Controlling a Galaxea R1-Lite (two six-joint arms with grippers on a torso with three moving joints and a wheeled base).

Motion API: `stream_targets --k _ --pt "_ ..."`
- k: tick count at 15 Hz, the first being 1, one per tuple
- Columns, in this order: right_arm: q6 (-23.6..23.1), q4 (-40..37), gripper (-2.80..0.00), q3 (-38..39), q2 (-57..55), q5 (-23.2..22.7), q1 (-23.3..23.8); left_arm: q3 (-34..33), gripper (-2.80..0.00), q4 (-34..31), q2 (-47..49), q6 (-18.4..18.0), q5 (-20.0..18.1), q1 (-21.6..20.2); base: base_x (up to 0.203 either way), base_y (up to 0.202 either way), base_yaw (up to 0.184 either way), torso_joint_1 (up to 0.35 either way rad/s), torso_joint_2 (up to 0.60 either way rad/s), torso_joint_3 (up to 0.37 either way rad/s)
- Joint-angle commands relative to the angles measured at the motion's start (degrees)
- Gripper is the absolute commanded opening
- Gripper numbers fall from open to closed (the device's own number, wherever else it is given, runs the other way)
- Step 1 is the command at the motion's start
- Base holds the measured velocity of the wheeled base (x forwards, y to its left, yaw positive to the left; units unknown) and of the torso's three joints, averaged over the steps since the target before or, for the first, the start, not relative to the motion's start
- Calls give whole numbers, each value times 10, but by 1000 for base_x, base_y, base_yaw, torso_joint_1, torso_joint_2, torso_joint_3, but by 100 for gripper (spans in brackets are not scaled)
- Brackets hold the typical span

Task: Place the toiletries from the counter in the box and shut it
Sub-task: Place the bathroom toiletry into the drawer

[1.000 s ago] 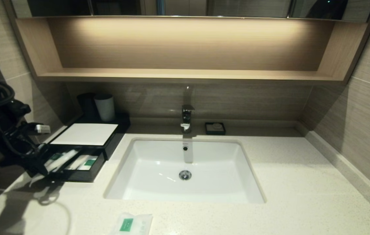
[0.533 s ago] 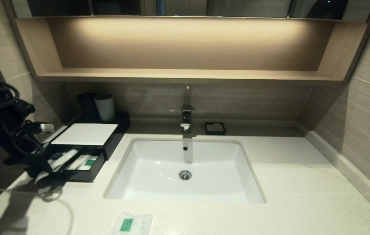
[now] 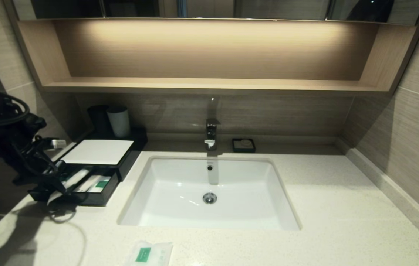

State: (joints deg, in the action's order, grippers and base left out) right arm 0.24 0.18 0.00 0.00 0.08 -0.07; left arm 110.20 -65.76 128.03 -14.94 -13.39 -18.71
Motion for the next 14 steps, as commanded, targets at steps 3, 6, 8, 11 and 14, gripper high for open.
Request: stream_targets --k 3,6,8,11,14 --pt "0 0 -280 1 0 0 0 2 -280 18 10 13 -1 7 0 0 0 0 0 0" --pt "0 1 -280 0 0 0 0 2 -280 28 11 21 -1 15 0 0 0 0 0 0" --pt "0 0 -280 0 0 0 0 2 -280 37 12 29 -2 19 0 0 0 0 0 0" --pt "0 0 -280 1 0 0 0 2 -280 52 12 37 -3 21 0 0 0 0 0 0" --pt "0 0 -280 1 0 0 0 2 -280 63 13 38 -2 21 0 0 0 0 0 0"
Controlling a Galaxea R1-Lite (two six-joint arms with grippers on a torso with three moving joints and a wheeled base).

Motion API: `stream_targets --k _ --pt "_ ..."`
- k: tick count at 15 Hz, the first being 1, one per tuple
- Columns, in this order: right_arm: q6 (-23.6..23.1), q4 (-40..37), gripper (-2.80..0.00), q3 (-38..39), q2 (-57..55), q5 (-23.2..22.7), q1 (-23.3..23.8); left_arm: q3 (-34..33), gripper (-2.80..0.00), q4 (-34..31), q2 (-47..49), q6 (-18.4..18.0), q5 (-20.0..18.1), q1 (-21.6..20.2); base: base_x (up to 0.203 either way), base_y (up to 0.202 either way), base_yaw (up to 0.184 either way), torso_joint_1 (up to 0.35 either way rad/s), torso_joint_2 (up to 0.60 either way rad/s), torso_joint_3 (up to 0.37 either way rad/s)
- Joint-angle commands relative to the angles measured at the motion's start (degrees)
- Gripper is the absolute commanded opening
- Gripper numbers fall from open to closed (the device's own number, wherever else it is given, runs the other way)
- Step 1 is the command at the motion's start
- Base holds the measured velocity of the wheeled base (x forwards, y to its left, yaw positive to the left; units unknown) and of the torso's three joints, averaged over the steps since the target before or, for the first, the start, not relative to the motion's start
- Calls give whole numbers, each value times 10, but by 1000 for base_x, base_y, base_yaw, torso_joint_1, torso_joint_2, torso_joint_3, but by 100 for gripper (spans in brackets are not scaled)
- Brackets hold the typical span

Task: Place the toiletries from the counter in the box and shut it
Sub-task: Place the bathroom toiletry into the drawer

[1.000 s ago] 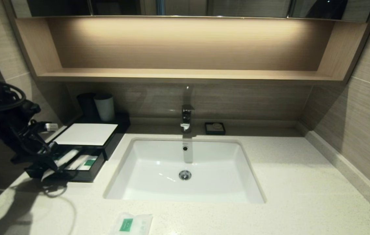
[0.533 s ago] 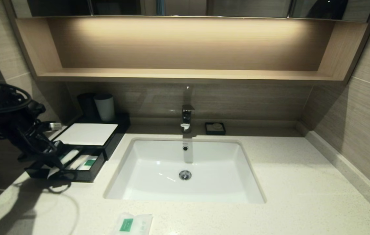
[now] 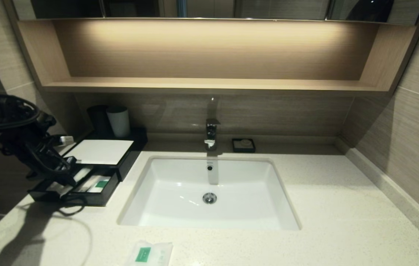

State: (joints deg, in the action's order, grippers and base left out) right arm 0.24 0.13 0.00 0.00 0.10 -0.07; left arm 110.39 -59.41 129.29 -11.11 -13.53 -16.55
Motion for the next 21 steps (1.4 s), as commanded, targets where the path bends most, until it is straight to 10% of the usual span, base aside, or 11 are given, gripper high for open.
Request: stream_targets --k 1,21 --pt "0 0 -280 1 0 0 0 0 -280 5 2 -1 0 -1 0 0 0 0 0 0" --pt "0 0 -280 0 0 0 0 0 -280 87 17 -5 4 -1 0 0 0 0 0 0"
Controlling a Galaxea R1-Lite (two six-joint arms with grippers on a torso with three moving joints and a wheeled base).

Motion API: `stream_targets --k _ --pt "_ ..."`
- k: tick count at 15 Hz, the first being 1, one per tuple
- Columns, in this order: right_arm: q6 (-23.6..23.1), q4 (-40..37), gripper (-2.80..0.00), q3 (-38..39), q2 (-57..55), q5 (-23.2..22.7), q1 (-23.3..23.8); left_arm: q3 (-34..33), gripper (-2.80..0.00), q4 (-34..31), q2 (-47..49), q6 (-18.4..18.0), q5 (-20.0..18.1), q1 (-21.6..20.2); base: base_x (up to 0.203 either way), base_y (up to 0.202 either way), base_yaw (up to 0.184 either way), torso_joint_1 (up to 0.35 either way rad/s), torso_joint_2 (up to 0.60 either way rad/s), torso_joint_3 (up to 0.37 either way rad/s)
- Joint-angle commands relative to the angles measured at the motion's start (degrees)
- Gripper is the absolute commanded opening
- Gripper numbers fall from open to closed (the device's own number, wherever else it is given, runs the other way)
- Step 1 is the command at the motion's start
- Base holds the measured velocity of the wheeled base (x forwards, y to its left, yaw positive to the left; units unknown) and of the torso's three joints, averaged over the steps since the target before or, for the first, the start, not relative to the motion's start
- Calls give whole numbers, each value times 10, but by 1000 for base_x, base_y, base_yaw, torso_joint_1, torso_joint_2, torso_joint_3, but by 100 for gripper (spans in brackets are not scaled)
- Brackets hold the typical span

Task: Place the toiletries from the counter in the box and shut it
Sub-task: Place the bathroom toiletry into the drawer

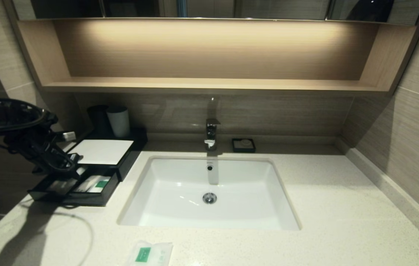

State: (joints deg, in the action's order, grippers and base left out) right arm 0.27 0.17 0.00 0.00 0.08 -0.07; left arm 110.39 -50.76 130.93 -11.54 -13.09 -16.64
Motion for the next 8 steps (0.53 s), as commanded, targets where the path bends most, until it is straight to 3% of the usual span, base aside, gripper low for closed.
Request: stream_targets --k 1,8 --pt "0 0 -280 1 0 0 0 0 -280 3 0 -1 1 -1 0 0 0 0 0 0" --pt "0 0 -280 1 0 0 0 0 -280 8 1 -5 5 -1 0 0 0 0 0 0"
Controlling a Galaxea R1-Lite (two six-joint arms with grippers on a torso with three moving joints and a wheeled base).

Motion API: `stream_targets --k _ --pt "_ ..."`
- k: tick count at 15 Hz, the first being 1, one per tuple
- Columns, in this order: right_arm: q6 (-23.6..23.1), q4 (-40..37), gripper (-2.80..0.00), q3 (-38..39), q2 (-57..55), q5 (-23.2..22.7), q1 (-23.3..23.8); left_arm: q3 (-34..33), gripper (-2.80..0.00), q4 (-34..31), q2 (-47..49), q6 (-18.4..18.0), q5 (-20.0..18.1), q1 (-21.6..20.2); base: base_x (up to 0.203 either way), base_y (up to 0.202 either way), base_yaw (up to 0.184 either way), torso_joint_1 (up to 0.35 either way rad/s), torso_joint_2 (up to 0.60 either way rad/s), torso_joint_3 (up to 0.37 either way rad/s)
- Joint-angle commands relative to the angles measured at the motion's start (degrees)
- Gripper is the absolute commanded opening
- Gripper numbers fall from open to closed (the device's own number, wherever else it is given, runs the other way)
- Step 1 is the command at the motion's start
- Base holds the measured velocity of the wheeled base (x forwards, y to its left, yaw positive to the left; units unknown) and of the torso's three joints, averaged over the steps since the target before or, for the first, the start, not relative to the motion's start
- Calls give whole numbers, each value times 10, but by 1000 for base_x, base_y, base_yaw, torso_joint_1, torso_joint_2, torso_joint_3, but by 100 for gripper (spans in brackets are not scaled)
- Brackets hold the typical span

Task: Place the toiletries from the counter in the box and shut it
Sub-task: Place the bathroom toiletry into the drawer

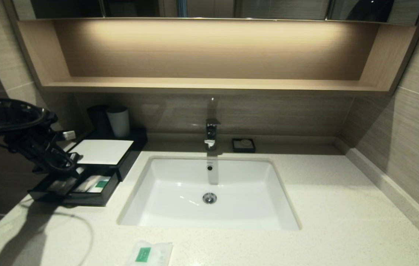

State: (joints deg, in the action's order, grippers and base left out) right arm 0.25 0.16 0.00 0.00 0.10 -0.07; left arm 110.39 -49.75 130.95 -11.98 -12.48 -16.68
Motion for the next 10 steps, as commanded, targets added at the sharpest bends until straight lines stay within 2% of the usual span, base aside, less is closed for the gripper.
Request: stream_targets --k 1,10 --pt "0 0 -280 1 0 0 0 0 -280 -1 1 -1 0 0 0 0 0 0 0 0" --pt "0 0 -280 1 0 0 0 0 -280 4 9 -2 11 -7 0 0 0 0 0 0"
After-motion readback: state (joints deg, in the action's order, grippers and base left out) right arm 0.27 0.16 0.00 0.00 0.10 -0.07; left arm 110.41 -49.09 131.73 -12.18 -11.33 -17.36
